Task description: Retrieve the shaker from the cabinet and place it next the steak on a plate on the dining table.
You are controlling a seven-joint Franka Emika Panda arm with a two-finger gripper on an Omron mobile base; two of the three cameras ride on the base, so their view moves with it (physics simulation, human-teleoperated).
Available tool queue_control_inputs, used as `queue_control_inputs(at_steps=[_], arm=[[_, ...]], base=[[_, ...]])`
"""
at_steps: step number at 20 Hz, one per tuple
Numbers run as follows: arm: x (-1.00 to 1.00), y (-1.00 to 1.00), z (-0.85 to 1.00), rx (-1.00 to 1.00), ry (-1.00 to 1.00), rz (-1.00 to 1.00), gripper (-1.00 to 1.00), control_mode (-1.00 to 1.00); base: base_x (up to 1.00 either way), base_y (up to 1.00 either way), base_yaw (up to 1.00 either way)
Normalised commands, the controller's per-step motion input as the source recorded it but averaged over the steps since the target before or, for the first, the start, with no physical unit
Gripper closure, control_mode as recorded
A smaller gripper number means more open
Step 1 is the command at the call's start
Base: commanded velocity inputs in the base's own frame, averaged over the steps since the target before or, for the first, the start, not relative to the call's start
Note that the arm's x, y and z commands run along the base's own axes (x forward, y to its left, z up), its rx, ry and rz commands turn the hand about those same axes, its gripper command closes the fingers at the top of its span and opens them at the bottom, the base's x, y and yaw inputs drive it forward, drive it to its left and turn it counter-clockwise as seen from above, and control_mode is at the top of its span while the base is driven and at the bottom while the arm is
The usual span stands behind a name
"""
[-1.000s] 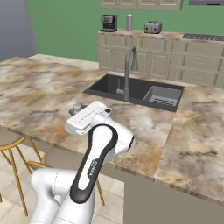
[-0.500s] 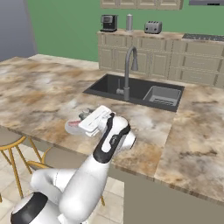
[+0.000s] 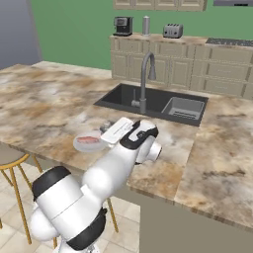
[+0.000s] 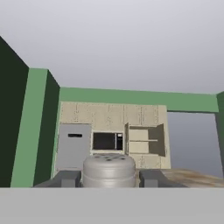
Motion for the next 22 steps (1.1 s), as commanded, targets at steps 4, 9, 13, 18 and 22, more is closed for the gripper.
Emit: queue_control_inputs(at_steps=[4,9,13,18,22], arm=[[0.16,0.00,-0.17,-0.12,0.00,0.00,1.00,-1.00],[0.09,0.00,-0.17,-0.08,0.00,0.00,1.00,-1.00],[0.08,0.07,-0.18,-0.07,0.01,0.00,1.00,-1.00],[0.06,0.25,-0.11,-0.08,0.08,0.00,1.00,-1.00],[0.04,0.23,-0.14,0.00,0.08,0.00,1.00,-1.00]], base=[[0.00,0.00,0.00],[0.00,0.00,0.00],[0.00,0.00,0.00],[0.00,0.00,0.00],[0.00,0.00,0.00]])
